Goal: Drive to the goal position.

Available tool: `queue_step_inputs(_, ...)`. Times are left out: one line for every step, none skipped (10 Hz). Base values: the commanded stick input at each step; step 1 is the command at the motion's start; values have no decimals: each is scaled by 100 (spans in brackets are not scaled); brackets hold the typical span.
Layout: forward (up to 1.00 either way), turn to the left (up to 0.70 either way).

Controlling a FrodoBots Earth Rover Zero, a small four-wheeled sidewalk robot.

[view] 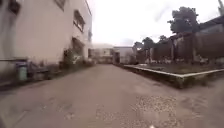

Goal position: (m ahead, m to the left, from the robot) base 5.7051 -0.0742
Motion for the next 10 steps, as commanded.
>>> queue_step_inputs(70, 0)
queue_step_inputs(70, 0)
queue_step_inputs(70, 0)
queue_step_inputs(70, 0)
queue_step_inputs(70, 0)
queue_step_inputs(70, 0)
queue_step_inputs(70, 0)
queue_step_inputs(70, 0)
queue_step_inputs(70, 0)
queue_step_inputs(70, -18)
